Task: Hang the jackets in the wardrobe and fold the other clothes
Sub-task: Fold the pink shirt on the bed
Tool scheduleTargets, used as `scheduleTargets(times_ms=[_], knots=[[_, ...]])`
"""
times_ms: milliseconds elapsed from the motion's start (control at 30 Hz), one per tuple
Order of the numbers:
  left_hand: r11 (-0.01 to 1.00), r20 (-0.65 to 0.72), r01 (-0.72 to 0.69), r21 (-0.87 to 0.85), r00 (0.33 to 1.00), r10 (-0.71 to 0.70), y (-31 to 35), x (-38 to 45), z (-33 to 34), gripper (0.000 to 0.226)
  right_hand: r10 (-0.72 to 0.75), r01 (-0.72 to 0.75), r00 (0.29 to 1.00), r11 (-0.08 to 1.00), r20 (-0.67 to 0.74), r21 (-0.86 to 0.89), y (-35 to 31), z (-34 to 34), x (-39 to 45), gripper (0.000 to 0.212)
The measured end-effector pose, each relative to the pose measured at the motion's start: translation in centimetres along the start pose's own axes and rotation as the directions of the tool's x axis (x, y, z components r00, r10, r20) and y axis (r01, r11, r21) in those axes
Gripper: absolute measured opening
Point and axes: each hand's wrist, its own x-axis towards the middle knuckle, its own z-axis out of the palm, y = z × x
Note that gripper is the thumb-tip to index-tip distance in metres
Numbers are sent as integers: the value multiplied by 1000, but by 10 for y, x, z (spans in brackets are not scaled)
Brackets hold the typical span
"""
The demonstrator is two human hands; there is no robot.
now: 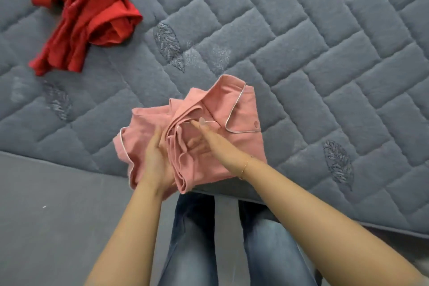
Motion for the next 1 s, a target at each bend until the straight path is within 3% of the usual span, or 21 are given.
scheduleTargets(times_ms=[67, 133, 167, 267, 333, 367, 567, 633, 733, 767, 800, 933, 1000], knots=[[995, -126, -23, 98, 991, 36, 5, -3, -29, 49, -61, 63, 998, 983, 18, -175, 20, 23, 3, 45], [939, -279, -41, 342, 950, 143, 7, 2, -48, 30, -214, 171, 972, 925, -94, -340, 41, 28, 0, 36], [886, -305, -34, 462, 932, 194, 7, 6, -54, 35, -303, 216, 935, 898, -184, -383, 49, 26, -2, 31], [707, -325, 35, 706, 903, 280, 5, 20, -60, 63, -371, 219, 766, 918, -525, -329, 54, 0, -4, 25], [637, -329, 27, 771, 873, 361, 3, 25, -61, 56, -295, 182, 679, 955, -673, -235, 46, -24, 6, 25], [632, -327, 14, 775, 865, 382, 1, 26, -61, 50, -268, 158, 679, 963, -683, -220, 40, -33, 13, 27], [664, -279, -55, 746, 879, 386, 4, 21, -68, 27, -278, 80, 864, 898, -419, -432, 5, -20, 72, 26], [693, -269, -77, 717, 887, 377, 5, 17, -69, 20, -471, 207, 810, 788, -350, -579, 3, -6, 79, 24], [762, -277, -118, 637, 887, 369, 16, 12, -72, 17, -819, 450, 567, 396, -87, -800, 15, 18, 70, 12], [791, -280, -127, 599, 892, 355, 22, 11, -76, 19, -853, 469, 522, 279, 8, -838, 23, 24, 65, 9], [817, -285, -124, 563, 899, 333, 28, 9, -81, 21, -848, 456, 523, 197, 82, -868, 33, 29, 62, 9], [934, -333, -71, 350, 922, 195, 40, -1, -100, 33, -566, 329, 794, 95, 221, -939, 70, 44, 57, 50], [963, -336, -45, 267, 932, 137, 44, -4, -104, 49, -454, 299, 859, 71, 236, -952, 73, 45, 60, 59]])
